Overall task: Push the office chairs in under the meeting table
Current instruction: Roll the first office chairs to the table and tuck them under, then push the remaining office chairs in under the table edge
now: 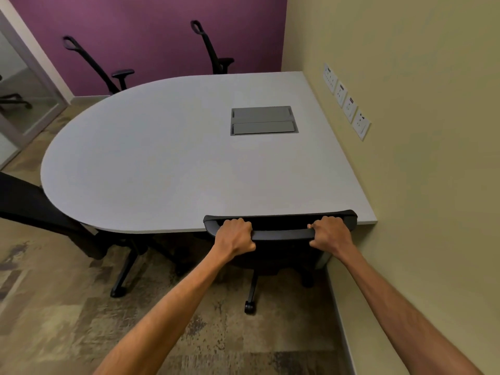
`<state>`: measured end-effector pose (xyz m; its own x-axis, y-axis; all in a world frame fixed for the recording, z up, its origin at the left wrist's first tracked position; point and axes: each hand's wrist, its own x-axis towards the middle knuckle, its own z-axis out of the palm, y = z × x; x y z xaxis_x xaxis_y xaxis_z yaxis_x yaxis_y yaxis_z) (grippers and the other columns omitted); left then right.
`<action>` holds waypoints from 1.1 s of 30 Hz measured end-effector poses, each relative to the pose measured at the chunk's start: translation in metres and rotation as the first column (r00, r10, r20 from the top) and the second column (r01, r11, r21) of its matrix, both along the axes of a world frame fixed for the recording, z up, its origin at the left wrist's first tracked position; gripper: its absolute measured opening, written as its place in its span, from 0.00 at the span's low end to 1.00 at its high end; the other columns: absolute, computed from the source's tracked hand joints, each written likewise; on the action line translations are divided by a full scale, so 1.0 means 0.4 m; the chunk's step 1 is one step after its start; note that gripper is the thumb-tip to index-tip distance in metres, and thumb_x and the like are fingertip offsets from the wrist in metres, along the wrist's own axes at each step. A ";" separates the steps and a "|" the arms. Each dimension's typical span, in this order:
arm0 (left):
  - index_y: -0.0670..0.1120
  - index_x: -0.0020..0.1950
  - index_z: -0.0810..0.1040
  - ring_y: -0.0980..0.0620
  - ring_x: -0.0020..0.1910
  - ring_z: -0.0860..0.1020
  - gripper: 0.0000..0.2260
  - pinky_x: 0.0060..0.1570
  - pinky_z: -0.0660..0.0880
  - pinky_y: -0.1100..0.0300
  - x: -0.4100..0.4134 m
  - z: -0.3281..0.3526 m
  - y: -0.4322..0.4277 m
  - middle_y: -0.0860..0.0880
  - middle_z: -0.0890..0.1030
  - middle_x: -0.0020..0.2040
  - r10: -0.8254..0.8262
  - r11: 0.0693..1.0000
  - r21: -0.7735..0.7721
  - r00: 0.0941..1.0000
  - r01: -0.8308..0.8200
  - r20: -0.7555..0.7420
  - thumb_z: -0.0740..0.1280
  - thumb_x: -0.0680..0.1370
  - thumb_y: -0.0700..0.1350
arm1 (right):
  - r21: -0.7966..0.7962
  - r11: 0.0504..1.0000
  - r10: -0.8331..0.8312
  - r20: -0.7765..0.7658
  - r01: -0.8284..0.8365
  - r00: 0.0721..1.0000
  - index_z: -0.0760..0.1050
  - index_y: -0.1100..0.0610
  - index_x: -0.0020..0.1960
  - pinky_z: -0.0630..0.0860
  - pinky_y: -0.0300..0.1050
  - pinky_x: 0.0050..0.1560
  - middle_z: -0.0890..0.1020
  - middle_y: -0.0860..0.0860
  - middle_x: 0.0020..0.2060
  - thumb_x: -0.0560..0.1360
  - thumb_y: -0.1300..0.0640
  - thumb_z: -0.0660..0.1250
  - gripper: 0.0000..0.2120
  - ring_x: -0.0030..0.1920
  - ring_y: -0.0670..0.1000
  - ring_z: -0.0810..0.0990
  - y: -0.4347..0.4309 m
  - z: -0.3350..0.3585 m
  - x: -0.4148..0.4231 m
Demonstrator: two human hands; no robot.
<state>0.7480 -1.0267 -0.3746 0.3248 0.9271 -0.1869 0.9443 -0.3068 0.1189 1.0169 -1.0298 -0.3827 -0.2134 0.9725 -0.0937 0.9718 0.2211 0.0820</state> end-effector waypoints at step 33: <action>0.37 0.78 0.43 0.42 0.79 0.42 0.41 0.77 0.47 0.42 -1.126 0.103 -0.360 0.39 0.43 0.80 0.637 0.447 0.537 0.676 -0.716 0.370 0.54 0.78 0.64 | 0.464 0.835 0.514 -0.460 -0.298 0.724 0.53 0.53 0.78 0.46 0.54 0.76 0.56 0.51 0.78 0.80 0.42 0.44 0.29 0.77 0.50 0.51 0.080 0.194 -1.293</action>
